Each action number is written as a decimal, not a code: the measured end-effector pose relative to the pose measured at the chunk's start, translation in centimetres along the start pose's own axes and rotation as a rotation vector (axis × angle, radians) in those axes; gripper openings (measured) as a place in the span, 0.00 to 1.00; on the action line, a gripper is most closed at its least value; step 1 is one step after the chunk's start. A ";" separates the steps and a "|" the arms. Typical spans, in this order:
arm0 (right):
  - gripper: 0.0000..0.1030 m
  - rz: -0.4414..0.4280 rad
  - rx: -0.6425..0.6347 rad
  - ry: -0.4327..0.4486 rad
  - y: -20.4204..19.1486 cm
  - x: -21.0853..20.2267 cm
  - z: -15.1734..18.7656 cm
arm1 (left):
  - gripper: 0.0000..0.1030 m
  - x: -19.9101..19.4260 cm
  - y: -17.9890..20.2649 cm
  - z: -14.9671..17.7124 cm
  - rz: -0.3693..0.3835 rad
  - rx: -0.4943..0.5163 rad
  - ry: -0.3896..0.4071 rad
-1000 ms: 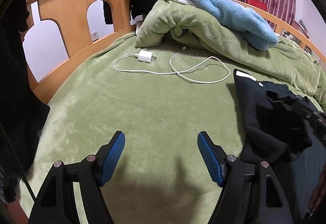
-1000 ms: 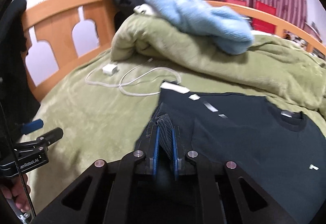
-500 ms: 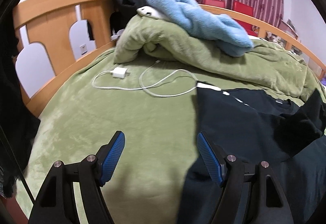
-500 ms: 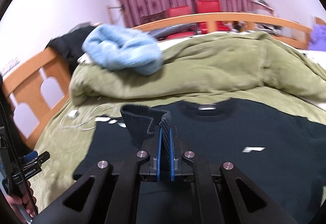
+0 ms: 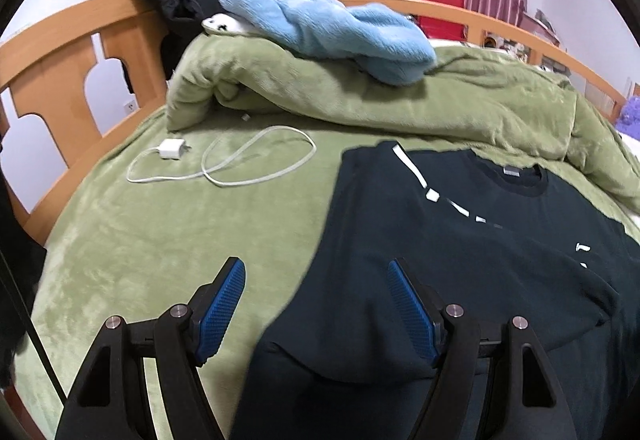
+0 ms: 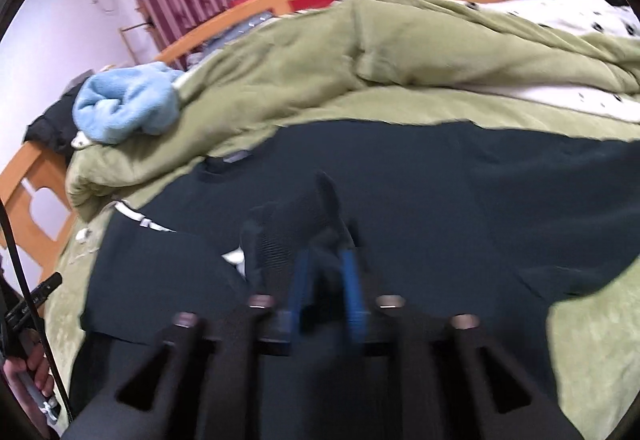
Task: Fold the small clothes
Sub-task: 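Lay the cuff onto the sweatshirt body with the right tool and open it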
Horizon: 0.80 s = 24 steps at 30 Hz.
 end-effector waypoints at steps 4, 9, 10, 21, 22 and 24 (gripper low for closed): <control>0.54 0.010 0.018 0.020 2.7 -0.1 -0.4 | 0.70 0.8 0.9 0.4 -0.018 0.016 0.000; 0.55 -0.018 -0.013 -0.051 2.3 2.8 -0.3 | 0.70 1.8 1.2 0.6 -0.036 0.018 0.000; 0.55 -0.027 -0.023 -0.072 2.0 3.6 -0.1 | 0.70 2.1 1.3 0.7 -0.037 0.021 0.000; 0.06 0.025 -0.178 -0.047 0.2 6.5 0.7 | 0.70 4.5 3.0 2.0 0.018 0.045 -0.055; 0.06 0.023 -0.159 -0.033 1.0 5.9 0.4 | 0.70 4.5 3.1 2.0 0.021 0.048 -0.053; 0.06 0.049 -0.131 -0.009 2.7 4.9 0.0 | 0.70 4.5 3.2 2.1 0.033 0.049 -0.049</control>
Point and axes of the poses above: each gripper's, at about its wrist camera, not at the fingertips, and x roughly the way its jaws point, y to its right, z to its underside, the point moved 8 cm from there along x, roughly the way its jaws point, and after that the axes turned 4 degrees about z, right-handed, at the moved point
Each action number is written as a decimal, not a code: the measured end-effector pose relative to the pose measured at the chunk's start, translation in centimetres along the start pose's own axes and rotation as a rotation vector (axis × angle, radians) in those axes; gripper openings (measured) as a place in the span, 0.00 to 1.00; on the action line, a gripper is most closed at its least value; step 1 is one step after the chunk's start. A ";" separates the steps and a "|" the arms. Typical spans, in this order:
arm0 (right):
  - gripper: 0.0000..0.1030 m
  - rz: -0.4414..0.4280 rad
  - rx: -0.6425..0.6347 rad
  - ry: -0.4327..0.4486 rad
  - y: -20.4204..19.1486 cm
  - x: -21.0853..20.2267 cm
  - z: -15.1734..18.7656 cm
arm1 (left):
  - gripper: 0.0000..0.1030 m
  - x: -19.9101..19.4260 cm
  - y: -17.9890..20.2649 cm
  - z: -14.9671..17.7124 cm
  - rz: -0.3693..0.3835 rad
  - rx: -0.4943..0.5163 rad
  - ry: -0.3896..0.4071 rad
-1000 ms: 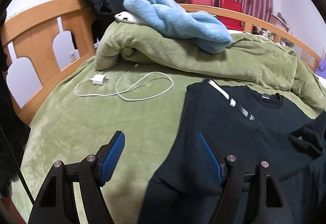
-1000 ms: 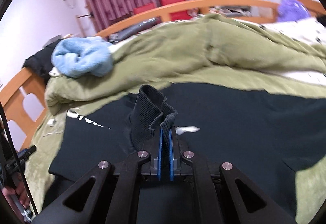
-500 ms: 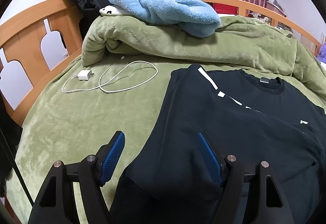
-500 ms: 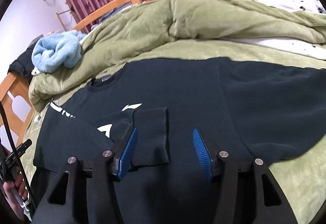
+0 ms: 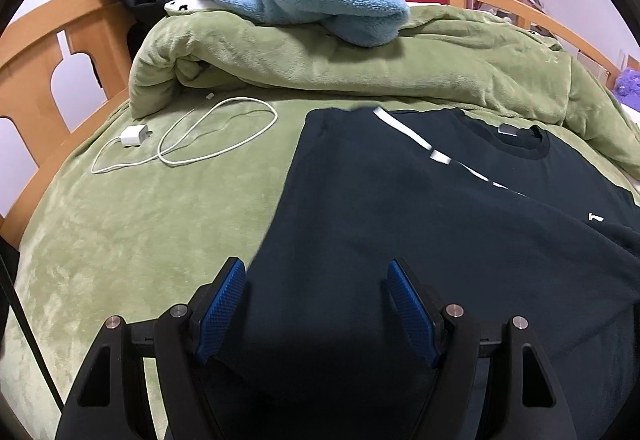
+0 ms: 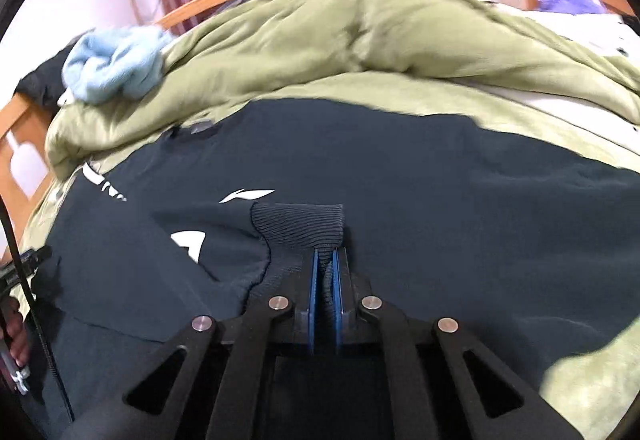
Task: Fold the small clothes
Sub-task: 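Lay the cuff onto the sweatshirt body with the right tool and open it, then move the right tool to the other sleeve cuff and grasp it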
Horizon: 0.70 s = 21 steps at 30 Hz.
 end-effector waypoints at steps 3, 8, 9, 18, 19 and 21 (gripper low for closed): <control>0.06 0.029 0.039 0.015 2.2 -0.5 0.2 | 0.70 0.1 0.1 0.2 0.023 -0.012 -0.006; 0.08 0.012 0.069 -0.011 2.5 0.0 1.1 | 0.70 0.2 0.8 0.4 0.018 0.005 -0.018; 0.16 0.023 0.067 -0.024 2.6 0.2 1.3 | 0.70 0.3 0.9 0.5 0.015 0.011 -0.021; 0.36 0.117 0.060 -0.051 6.4 -3.5 2.0 | 0.70 -1.0 3.0 0.3 0.051 0.038 -0.001; 0.41 0.123 0.074 -0.042 7.3 -4.2 2.0 | 0.70 -1.3 3.6 0.2 0.060 0.042 0.002; 0.50 0.156 0.108 -0.017 9.8 -6.2 1.8 | 0.70 -2.1 4.9 -0.3 0.075 0.061 0.011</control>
Point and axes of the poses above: each gripper's, at about its wrist camera, not at the fingertips, and x roughly the way its jaws point, y to its right, z to its underside, the point moved 8 cm from there along x, roughly the way its jaws point, and after that the axes turned 4 degrees about z, right-handed, at the moved point
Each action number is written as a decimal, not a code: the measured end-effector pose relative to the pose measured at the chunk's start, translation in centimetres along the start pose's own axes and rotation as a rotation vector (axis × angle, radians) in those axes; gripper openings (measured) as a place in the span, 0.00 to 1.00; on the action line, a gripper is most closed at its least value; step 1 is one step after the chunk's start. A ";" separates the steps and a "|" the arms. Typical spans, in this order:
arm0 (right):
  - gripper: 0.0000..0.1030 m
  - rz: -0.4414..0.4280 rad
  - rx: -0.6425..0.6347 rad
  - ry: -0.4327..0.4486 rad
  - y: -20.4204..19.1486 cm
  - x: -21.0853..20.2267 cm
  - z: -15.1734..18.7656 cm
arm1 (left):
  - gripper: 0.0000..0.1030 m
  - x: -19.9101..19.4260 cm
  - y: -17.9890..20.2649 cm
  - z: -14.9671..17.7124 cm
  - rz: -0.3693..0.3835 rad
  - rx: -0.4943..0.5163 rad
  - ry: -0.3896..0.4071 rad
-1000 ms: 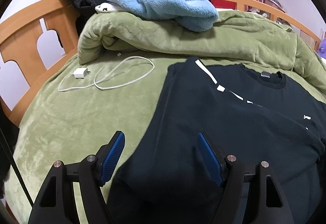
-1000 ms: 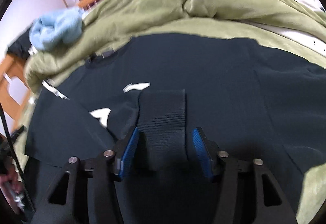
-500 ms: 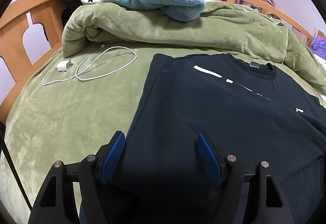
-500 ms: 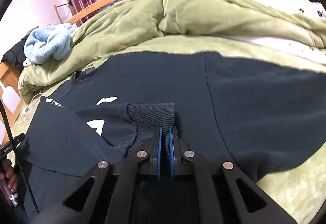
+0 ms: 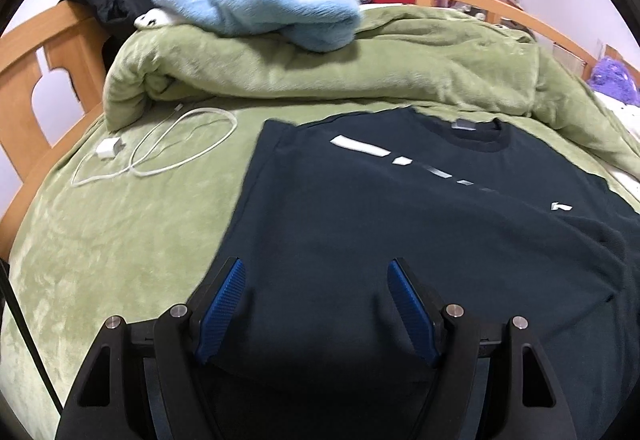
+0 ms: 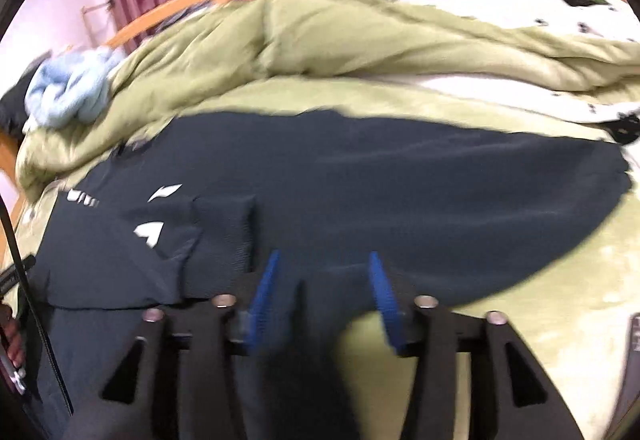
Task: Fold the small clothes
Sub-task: 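Move the right tool to the other sleeve cuff and grasp it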
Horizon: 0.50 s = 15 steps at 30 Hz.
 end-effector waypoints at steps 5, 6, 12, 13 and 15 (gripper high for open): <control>0.64 0.108 0.062 0.041 8.9 -3.5 -1.4 | 0.70 -1.9 4.2 -1.7 0.022 0.061 0.049; 0.70 0.130 0.073 0.050 10.7 -3.9 -1.6 | 0.70 -2.1 4.9 -1.8 0.030 0.069 0.053; 0.72 0.205 0.156 0.023 20.6 -2.6 -1.6 | 0.70 -1.1 10.4 -2.2 0.043 0.107 0.044; 0.72 0.206 0.169 0.009 21.7 -1.7 -1.3 | 0.70 -0.8 11.0 -2.2 0.043 0.103 0.042; 0.72 0.201 0.198 -0.008 23.4 -0.1 -1.0 | 0.70 -0.2 12.2 -2.1 0.048 0.090 0.035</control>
Point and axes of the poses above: each gripper's, at about its wrist camera, not at the fingertips, and x roughly the way its jaws point, y to its right, z to its underside, the point moved 8 cm from there along x, roughly the way its jaws point, and after that the axes turned 4 degrees about z, right-handed, at the moved point
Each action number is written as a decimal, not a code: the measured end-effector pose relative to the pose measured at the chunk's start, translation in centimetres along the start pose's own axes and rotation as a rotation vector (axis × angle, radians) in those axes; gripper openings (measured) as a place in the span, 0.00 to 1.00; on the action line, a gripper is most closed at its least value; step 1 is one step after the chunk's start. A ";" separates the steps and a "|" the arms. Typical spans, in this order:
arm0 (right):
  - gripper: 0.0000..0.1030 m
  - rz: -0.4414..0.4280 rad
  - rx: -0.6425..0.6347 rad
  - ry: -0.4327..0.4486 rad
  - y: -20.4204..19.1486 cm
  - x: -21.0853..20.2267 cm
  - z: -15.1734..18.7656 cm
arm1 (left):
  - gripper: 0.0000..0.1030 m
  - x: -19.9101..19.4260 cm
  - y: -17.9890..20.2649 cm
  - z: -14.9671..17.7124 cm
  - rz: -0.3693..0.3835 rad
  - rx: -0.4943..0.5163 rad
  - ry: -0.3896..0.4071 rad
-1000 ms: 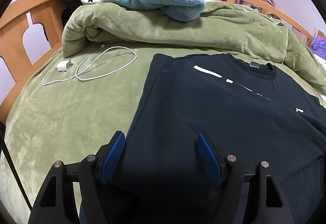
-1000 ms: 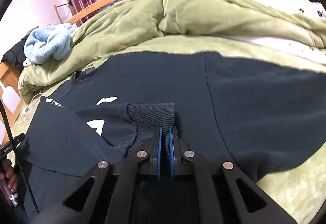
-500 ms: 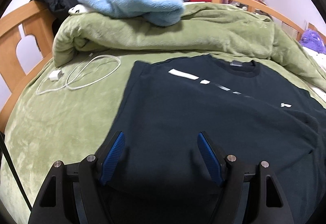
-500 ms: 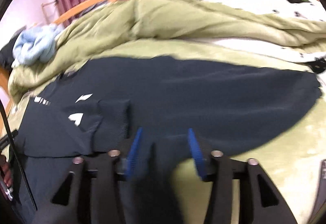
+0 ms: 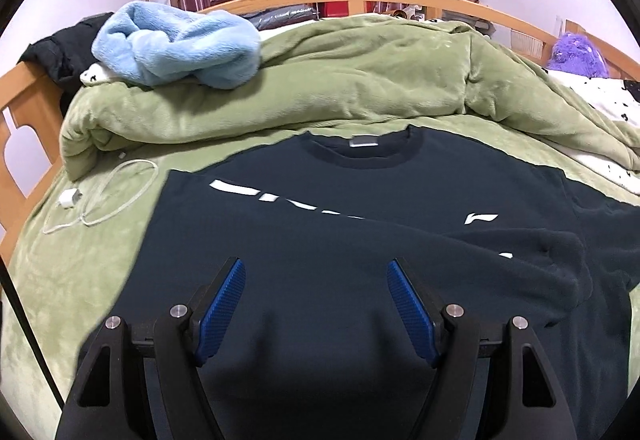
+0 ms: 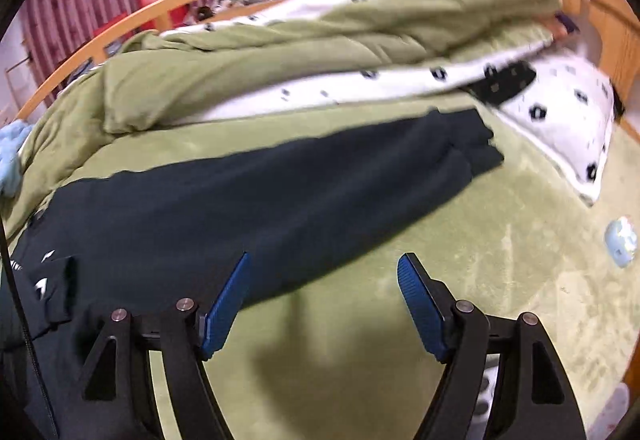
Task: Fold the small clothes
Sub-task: 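Move the right tool to the other sleeve cuff and grasp it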
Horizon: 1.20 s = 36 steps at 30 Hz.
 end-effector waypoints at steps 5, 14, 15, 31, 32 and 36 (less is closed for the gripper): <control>0.72 -0.038 0.068 -0.051 0.9 4.6 -0.3 | 0.70 1.3 1.6 0.3 -0.018 -0.003 -0.021; 0.09 0.008 0.149 -0.019 2.4 8.4 -2.8 | 0.70 1.8 -0.4 1.4 -0.061 -0.048 -0.051; 0.08 0.001 0.140 -0.006 2.1 8.1 -3.2 | 0.70 1.8 -0.9 1.5 -0.059 -0.056 -0.060; 0.07 -0.219 -0.133 0.256 -19.8 -9.7 -7.5 | 0.70 -2.7 -14.9 4.6 -0.092 -0.162 -0.056; 0.06 -0.235 -0.151 0.260 -21.7 -10.5 -7.0 | 0.70 -2.7 -15.7 5.0 -0.095 -0.167 -0.059; 0.06 -0.292 -0.197 0.249 -28.4 -12.3 -4.5 | 0.70 -2.1 -19.7 6.5 -0.088 -0.205 -0.087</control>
Point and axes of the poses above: each gripper's, at about its wrist camera, not at the fingertips, and x roughly the way its jaws point, y to its right, z to its underside, the point moved 8 cm from there along x, roughly the way its jaws point, and after that the axes turned 4 degrees about z, right-handed, at the moved point
